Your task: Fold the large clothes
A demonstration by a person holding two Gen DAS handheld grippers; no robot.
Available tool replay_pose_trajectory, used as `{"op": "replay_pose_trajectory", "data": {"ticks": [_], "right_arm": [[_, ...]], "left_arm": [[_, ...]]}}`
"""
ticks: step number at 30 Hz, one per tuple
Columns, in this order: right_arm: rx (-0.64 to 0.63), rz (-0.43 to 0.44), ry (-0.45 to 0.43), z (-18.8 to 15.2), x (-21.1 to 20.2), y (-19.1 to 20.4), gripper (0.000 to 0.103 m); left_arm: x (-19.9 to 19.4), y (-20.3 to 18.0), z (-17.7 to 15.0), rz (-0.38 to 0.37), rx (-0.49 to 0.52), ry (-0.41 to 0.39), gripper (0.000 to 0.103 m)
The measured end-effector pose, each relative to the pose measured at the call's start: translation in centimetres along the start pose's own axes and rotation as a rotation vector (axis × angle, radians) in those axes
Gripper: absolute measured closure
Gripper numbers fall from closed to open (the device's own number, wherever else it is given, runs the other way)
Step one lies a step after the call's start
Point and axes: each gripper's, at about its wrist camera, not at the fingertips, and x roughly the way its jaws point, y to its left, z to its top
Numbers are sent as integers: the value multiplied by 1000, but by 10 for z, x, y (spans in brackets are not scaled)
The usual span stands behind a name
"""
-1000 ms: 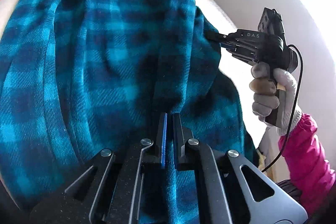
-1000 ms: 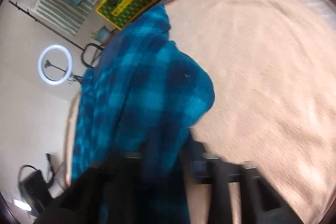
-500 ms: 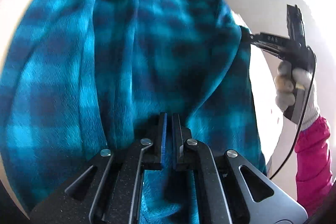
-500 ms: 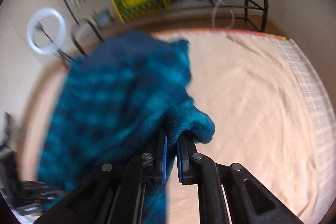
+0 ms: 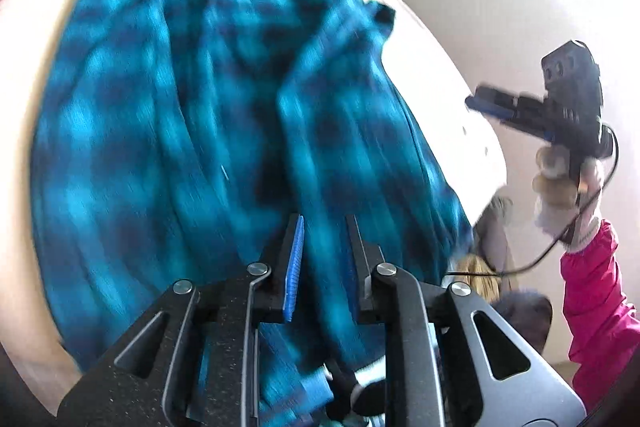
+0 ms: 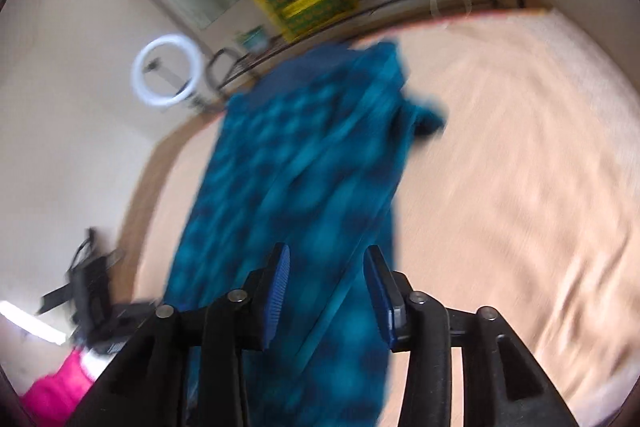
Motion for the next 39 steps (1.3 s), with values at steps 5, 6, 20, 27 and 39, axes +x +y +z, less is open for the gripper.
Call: {"op": "replay_pose_trajectory", "data": {"ticks": [5, 6, 20, 27, 39], "right_arm": [[6, 14, 168, -69, 50, 14, 59], [7, 6, 194, -77, 62, 16, 59], [-8, -27, 134, -89, 55, 28, 61], [-51, -11, 110, -93, 51, 44, 59], [-30, 6, 35, -78, 11, 48, 101]], "left_arm": [[15, -3, -24, 25, -18, 37, 86], [17, -2, -26, 28, -21, 35, 86], [13, -2, -38, 3, -46, 1, 98], [13, 1, -42, 4, -61, -1, 99], [-16, -24, -39, -108, -70, -52, 101]]}}
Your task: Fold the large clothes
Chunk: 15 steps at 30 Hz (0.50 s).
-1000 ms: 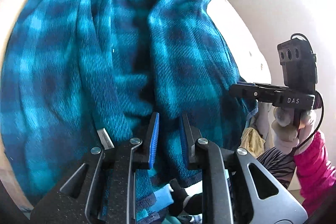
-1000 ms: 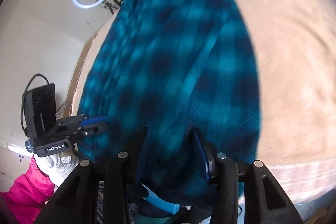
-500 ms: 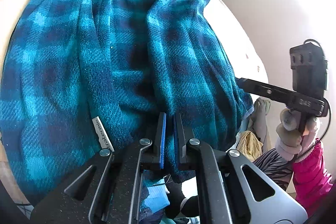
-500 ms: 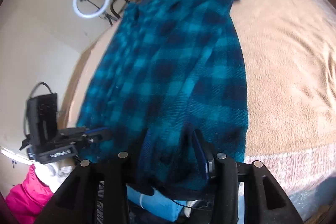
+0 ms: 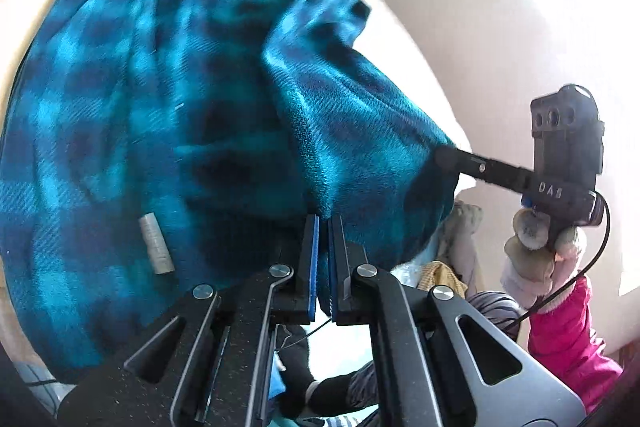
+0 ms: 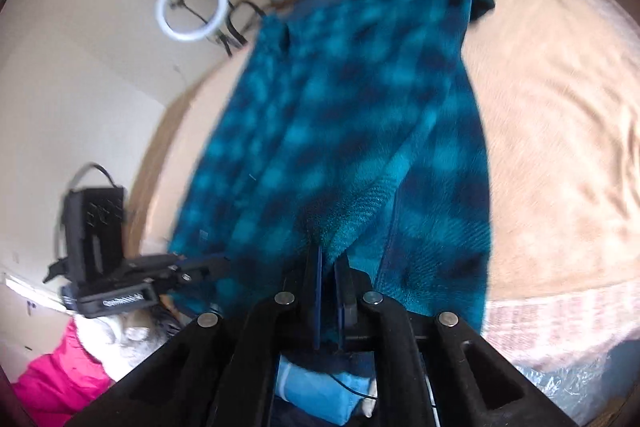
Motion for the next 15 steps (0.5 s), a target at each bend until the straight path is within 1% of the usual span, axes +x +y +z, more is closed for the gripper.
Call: {"op": "replay_pose_trajectory", "data": {"ticks": [2, 4, 6, 8, 10, 11, 13, 14, 15], "right_arm": [[-27, -37, -10, 3, -17, 0, 100], [-37, -87, 5, 4, -21, -6, 101], [-33, -156, 43, 1, -13, -18, 101], [-20, -208, 101, -6, 6, -30, 101], [-34, -229, 151, -14, 24, -37, 100], [-37, -228, 169, -16, 28, -39, 100], [-57, -211, 175, -17, 29, -37, 92], [-72, -189, 158, -14, 24, -34, 88], [-86, -156, 125, -10, 15, -31, 77]], "left_arm": [[7, -15, 0, -3, 41, 3, 101], [21, -23, -3, 16, 77, 31, 101], [40, -29, -7, 43, 106, 76, 101], [47, -32, -9, 58, 134, 109, 101], [43, -35, -8, 68, 166, 124, 101], [36, -37, -5, 74, 186, 115, 101], [18, -39, 8, 96, 210, 86, 101], [11, -39, 14, 98, 214, 74, 101], [-1, -40, 29, 102, 218, 46, 101]]}}
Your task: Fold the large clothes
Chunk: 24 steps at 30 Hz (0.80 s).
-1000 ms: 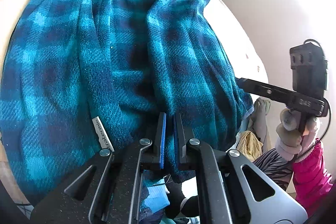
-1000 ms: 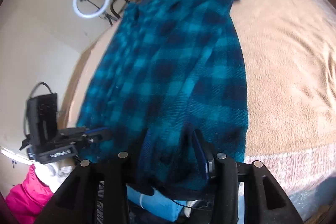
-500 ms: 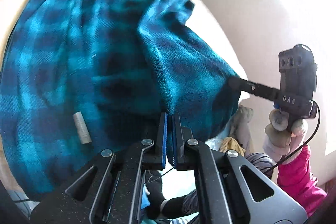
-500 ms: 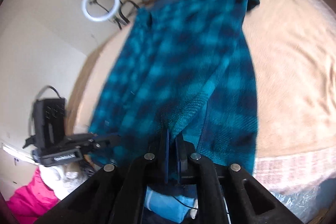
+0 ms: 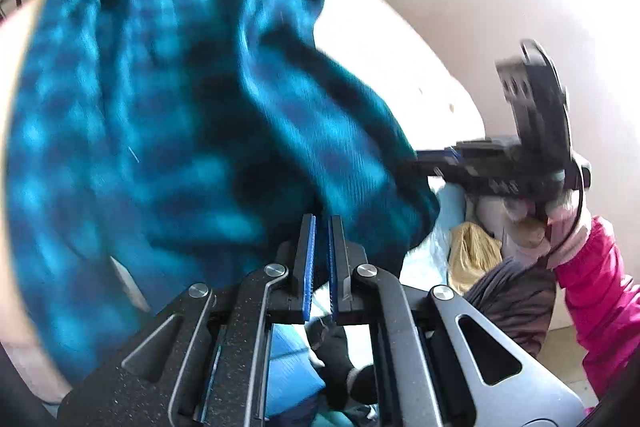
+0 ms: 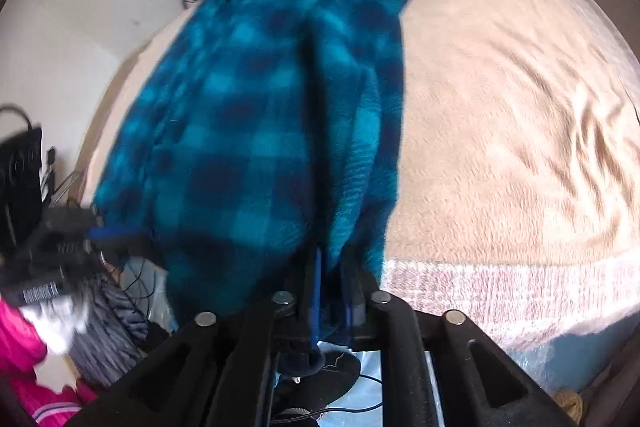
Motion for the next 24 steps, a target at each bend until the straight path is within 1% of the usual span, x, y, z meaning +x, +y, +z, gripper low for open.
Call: {"op": "replay_pose_trajectory", "data": {"ticks": [1, 2, 3, 5, 7, 8, 9, 10, 11, 12, 14, 19, 22, 24], "right_arm": [[-10, 26, -33, 3, -11, 0, 68], [-18, 41, -62, 6, -19, -1, 66], [-22, 53, -93, 11, -28, -4, 66], [-13, 69, -140, 22, -41, -11, 64], [2, 88, -177, 34, -50, -19, 59], [16, 94, -194, 40, -54, -26, 58], [31, 97, -208, 48, -54, -32, 55], [46, 99, -223, 54, -56, -40, 55], [68, 99, -240, 64, -56, -49, 53], [86, 102, -257, 73, -54, -58, 53], [126, 114, -289, 90, -50, -73, 50], [226, 187, -321, 132, -19, -108, 48], [291, 223, -320, 153, 8, -130, 47], [332, 253, -322, 165, 23, -141, 47]], "left_arm": [[-8, 3, 10, 5, 0, -19, 101], [-16, 7, 27, 14, 4, -41, 101], [-21, 11, 44, 27, 12, -59, 101], [-24, 13, 78, 67, 30, -94, 101], [-19, 17, 113, 78, 51, -101, 101], [-14, 21, 131, 71, 57, -90, 96], [-5, 26, 156, 71, 59, -83, 90], [4, 30, 171, 85, 57, -87, 87], [11, 33, 186, 92, 61, -89, 81], [25, 35, 208, 101, 77, -79, 76], [50, 43, 241, 111, 58, -75, 75], [121, 70, 308, 81, -30, -19, 75], [151, 73, 329, 89, -26, 15, 75], [176, 72, 341, 111, -4, 50, 75]]}}
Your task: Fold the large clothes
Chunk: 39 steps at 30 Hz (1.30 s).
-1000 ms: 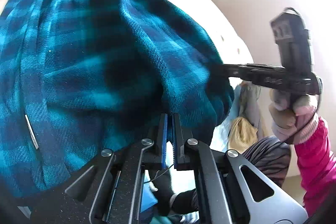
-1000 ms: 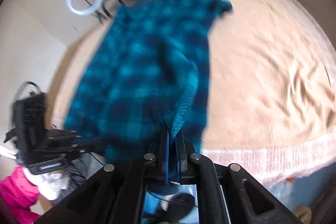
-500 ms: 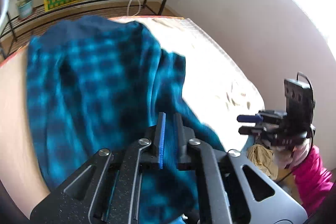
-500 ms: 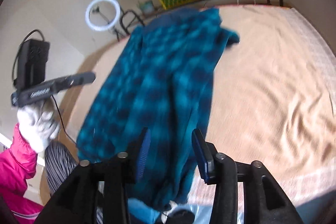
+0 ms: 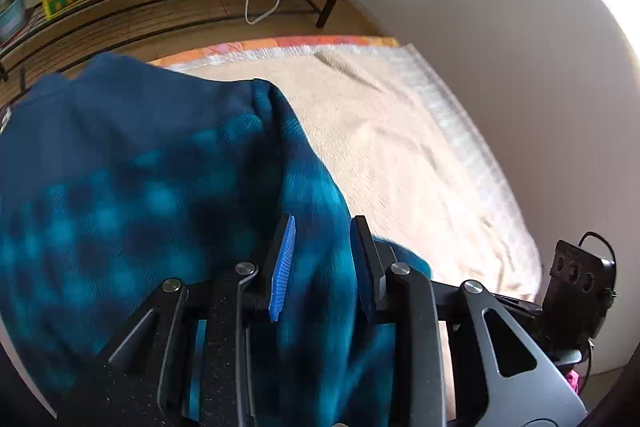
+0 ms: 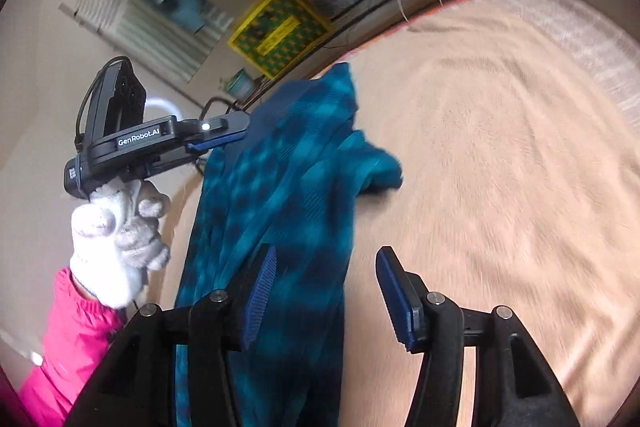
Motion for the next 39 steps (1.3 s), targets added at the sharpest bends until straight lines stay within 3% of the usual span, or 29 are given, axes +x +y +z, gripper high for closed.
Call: {"op": "replay_pose_trajectory", "data": {"ticks": [5, 6, 7, 10, 11, 14, 15, 19, 20, 21, 23, 27, 29, 32, 36, 37, 39], "right_arm": [[45, 52, 4, 17, 30, -15, 54], [40, 55, 9, 17, 34, -14, 66], [29, 50, 25, 17, 41, -12, 78], [6, 43, 46, 15, 53, -6, 91], [-9, 29, 41, 14, 56, -2, 92], [-21, 30, 32, 14, 60, 2, 92], [-21, 31, 29, 14, 62, 2, 92], [-39, 15, 27, 12, 67, 6, 94], [-41, 11, 28, 11, 68, 6, 94], [-44, 6, 28, 11, 68, 6, 94], [-49, -4, 26, 9, 69, 6, 96], [-59, -27, 26, 9, 68, 6, 97], [-73, -44, 19, 10, 65, 8, 98], [-92, -63, 1, 11, 59, 8, 99], [-82, -71, -25, 17, 52, 4, 99], [-80, -70, -26, 18, 52, 3, 99], [-93, -84, -22, 19, 53, 5, 99]], "left_arm": [[41, -14, 11, 86, 103, 36, 77], [44, -17, 11, 103, 123, 26, 93], [46, -18, 11, 124, 136, 21, 98], [38, -24, 13, 219, 175, -45, 98], [34, -28, 14, 247, 190, -69, 93], [36, -44, 19, 248, 257, -60, 50], [41, -51, 20, 246, 287, -45, 47], [86, -58, 29, 364, 350, 47, 47], [95, -54, 31, 405, 339, 58, 51], [99, -51, 32, 420, 326, 58, 69], [102, -39, 36, 394, 274, 62, 96], [69, -21, 37, 268, 180, -18, 99], [37, -1, 43, 105, 53, -86, 99], [4, 34, 51, 14, -93, -177, 99], [-2, 77, 52, -35, -229, -209, 99], [5, 82, 52, -7, -216, -190, 99], [13, 81, 54, 124, -143, -195, 98]]}}
